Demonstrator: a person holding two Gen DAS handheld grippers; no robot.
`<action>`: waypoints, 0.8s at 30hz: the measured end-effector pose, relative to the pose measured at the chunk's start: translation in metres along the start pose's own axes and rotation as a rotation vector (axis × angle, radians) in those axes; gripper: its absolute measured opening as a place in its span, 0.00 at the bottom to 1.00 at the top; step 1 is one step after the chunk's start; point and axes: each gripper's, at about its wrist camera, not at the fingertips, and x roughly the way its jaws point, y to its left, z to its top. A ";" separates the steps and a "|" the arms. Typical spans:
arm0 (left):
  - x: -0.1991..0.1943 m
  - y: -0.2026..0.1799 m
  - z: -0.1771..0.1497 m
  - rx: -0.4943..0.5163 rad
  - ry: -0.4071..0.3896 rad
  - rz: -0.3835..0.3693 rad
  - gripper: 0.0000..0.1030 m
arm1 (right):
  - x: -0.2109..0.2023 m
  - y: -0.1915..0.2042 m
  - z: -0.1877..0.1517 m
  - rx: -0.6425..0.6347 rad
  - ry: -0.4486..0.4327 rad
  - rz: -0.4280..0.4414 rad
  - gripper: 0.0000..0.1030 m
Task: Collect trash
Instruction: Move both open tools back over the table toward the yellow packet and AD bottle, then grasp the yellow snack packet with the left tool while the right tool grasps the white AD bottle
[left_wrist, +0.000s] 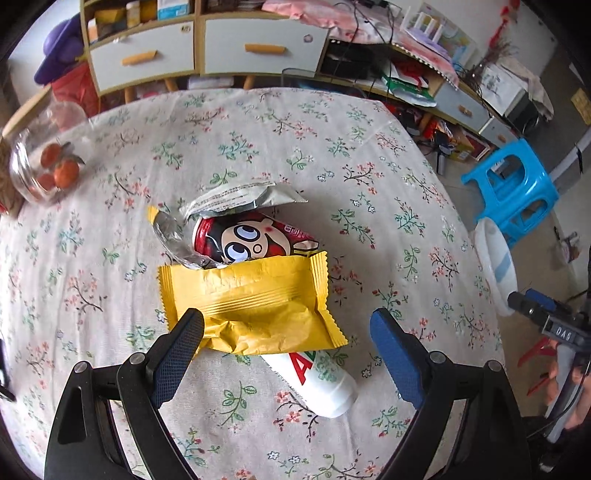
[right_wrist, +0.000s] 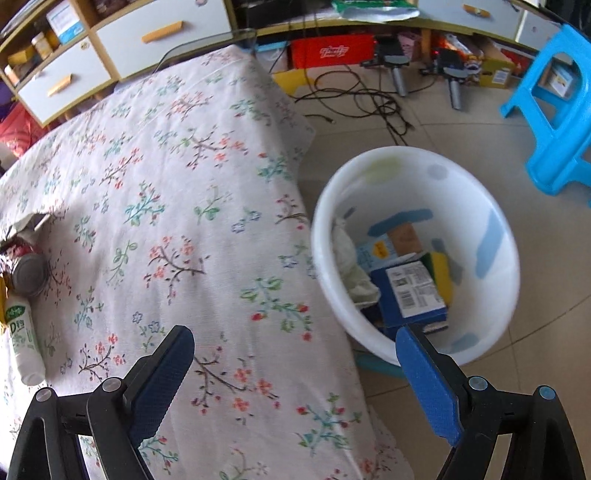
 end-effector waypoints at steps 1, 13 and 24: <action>0.003 0.001 0.001 -0.007 0.003 -0.001 0.90 | 0.001 0.006 0.002 -0.010 0.001 0.000 0.90; 0.012 0.040 -0.001 -0.138 -0.002 -0.011 0.77 | 0.007 0.065 0.015 -0.105 0.003 0.047 0.90; -0.006 0.081 -0.019 -0.192 -0.018 -0.052 0.15 | 0.016 0.115 0.012 -0.191 0.028 0.086 0.90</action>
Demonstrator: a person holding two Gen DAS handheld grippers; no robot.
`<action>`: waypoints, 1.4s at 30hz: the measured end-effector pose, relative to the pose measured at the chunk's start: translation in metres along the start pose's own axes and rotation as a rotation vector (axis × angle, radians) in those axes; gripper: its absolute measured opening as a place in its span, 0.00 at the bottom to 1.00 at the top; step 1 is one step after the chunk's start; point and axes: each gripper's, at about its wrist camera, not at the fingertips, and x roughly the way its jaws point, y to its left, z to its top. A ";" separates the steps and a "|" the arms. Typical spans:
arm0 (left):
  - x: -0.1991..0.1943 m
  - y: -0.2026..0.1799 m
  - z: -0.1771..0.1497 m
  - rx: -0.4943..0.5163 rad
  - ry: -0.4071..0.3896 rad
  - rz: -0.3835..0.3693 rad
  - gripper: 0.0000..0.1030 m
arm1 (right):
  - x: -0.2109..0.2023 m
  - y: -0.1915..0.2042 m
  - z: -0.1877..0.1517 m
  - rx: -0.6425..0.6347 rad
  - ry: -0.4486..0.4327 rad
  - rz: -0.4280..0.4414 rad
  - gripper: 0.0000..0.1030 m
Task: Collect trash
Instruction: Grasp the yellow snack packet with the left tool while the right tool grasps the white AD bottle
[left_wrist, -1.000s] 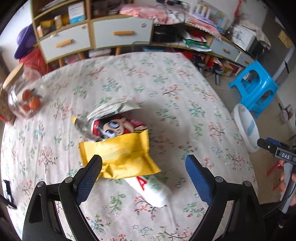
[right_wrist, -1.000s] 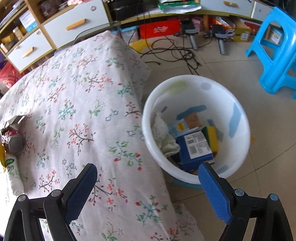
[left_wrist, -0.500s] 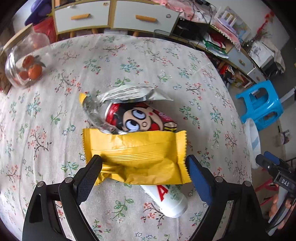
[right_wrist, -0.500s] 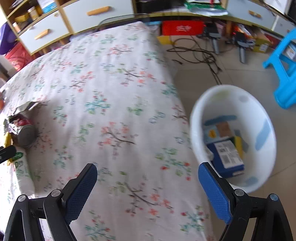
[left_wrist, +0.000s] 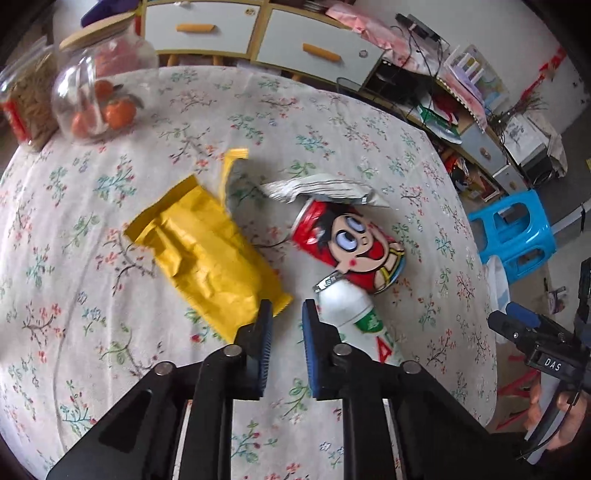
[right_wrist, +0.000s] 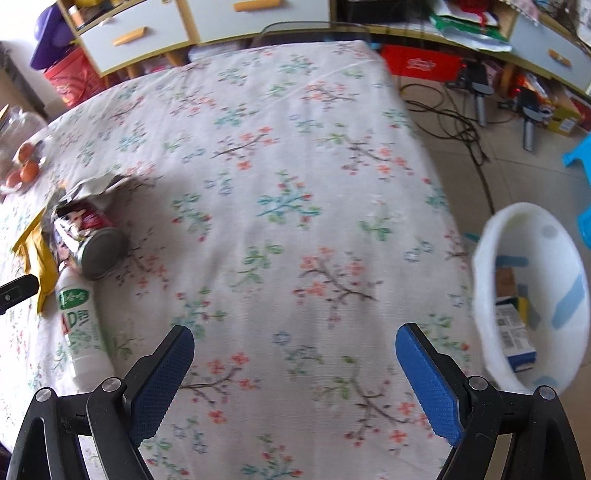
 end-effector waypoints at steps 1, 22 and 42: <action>-0.001 0.005 -0.001 -0.009 0.000 -0.002 0.15 | 0.001 0.006 0.000 -0.011 0.001 0.004 0.90; -0.009 0.064 0.006 -0.189 0.009 0.139 0.69 | 0.049 0.131 -0.009 -0.199 0.115 0.167 0.88; 0.043 0.026 0.044 -0.200 -0.008 0.182 0.69 | 0.039 0.092 -0.021 -0.190 0.113 0.175 0.38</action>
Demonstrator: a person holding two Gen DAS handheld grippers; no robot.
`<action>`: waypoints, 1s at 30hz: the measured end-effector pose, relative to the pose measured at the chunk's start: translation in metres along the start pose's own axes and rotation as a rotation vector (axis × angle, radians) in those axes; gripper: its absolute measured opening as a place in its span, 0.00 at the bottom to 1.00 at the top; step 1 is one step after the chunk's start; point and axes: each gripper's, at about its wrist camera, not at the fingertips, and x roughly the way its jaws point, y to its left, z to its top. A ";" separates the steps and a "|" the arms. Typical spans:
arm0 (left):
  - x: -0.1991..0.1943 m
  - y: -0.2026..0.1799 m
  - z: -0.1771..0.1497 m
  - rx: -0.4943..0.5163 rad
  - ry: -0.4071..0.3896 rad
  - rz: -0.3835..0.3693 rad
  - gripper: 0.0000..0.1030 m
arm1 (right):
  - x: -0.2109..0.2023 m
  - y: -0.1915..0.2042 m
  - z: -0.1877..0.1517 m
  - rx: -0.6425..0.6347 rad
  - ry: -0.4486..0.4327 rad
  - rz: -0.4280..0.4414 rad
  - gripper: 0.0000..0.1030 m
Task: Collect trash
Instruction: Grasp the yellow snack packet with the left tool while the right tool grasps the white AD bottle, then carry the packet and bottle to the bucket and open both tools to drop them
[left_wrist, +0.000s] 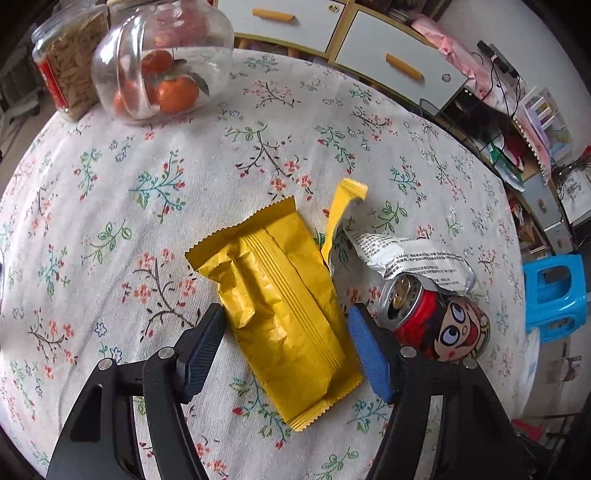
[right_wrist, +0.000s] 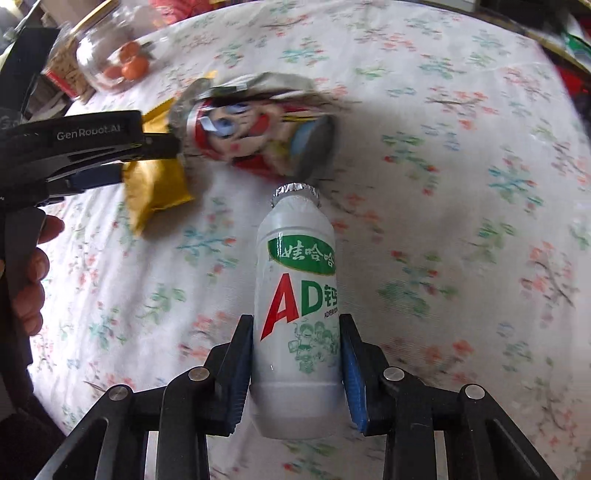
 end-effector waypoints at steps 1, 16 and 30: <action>0.001 -0.002 0.000 0.011 -0.005 0.011 0.69 | -0.002 -0.004 -0.001 0.010 -0.001 -0.001 0.38; -0.018 0.015 -0.024 0.115 -0.023 -0.013 0.51 | -0.031 -0.049 0.002 0.119 -0.081 -0.017 0.38; -0.075 -0.014 -0.069 0.298 -0.124 -0.075 0.50 | -0.053 -0.086 -0.012 0.196 -0.131 -0.025 0.38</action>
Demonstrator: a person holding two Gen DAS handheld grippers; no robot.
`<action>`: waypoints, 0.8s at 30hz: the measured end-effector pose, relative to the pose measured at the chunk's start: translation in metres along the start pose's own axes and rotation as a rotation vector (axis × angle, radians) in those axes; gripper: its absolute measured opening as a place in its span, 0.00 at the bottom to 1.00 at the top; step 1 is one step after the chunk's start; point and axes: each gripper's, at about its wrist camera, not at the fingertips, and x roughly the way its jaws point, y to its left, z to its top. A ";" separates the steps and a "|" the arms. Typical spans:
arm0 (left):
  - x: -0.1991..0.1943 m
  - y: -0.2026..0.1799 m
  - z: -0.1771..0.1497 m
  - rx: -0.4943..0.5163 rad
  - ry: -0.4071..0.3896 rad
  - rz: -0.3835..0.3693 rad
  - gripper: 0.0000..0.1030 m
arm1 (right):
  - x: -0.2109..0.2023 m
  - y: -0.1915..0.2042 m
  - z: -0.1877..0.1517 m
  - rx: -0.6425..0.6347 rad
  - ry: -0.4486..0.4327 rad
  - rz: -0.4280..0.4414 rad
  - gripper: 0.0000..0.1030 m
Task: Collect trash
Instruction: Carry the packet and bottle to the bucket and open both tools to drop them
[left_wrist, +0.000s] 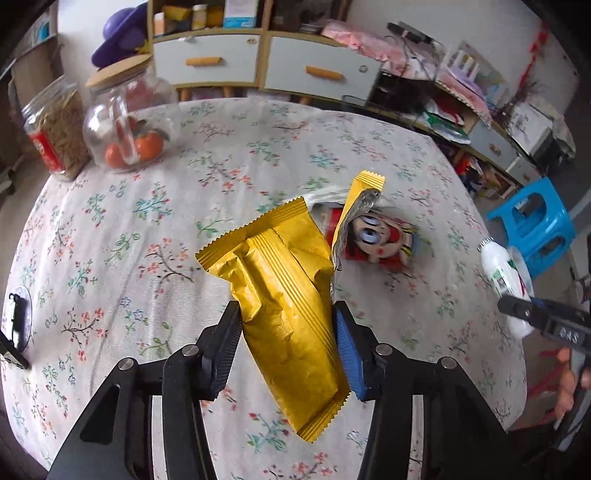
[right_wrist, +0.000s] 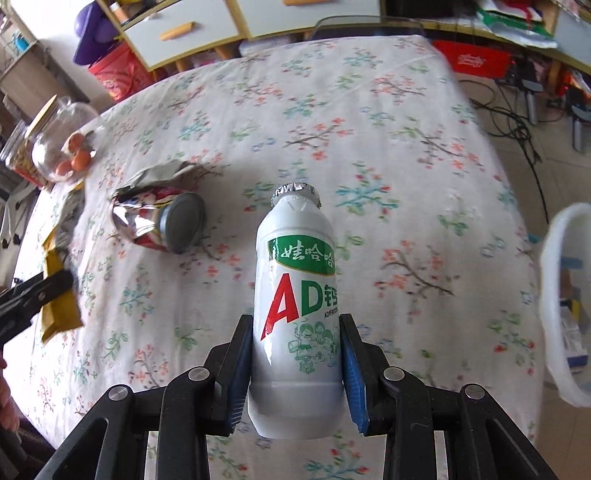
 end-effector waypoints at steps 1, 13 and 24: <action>-0.002 -0.005 -0.002 0.014 -0.001 -0.008 0.50 | -0.002 -0.006 -0.001 0.011 -0.003 -0.004 0.38; 0.006 -0.087 -0.005 0.142 0.057 -0.129 0.50 | -0.037 -0.108 -0.010 0.217 -0.063 -0.050 0.38; 0.023 -0.195 0.008 0.275 0.083 -0.228 0.50 | -0.062 -0.231 -0.030 0.488 -0.091 -0.117 0.40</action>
